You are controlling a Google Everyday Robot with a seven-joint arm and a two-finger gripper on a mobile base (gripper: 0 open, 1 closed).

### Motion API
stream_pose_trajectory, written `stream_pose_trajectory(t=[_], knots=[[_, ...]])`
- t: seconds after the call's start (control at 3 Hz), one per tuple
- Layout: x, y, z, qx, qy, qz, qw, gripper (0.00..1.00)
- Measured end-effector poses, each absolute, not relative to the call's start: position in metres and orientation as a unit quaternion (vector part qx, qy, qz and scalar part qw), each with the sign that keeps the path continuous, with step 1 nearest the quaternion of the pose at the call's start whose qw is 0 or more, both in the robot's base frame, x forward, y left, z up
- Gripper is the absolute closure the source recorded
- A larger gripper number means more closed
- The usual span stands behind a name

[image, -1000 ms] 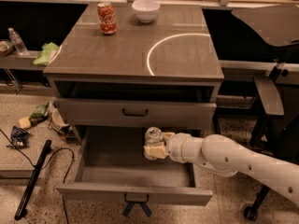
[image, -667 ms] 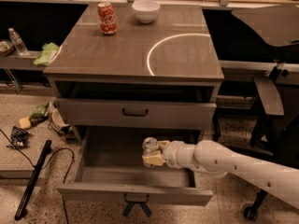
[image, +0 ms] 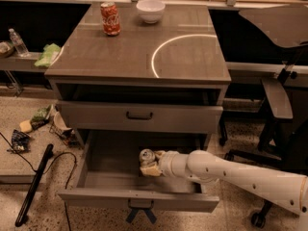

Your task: Place 7up can into middle drawer

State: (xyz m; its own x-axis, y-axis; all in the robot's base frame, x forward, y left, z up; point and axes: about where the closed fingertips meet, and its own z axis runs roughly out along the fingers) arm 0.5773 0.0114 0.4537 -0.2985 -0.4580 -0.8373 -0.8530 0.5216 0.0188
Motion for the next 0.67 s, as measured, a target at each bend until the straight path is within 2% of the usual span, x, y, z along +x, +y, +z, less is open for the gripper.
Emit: stream_pose_trajectory(t=[0.67], knots=[[0.584,0.028,0.427,-0.441,0.762,0.229,0.414,0.27]])
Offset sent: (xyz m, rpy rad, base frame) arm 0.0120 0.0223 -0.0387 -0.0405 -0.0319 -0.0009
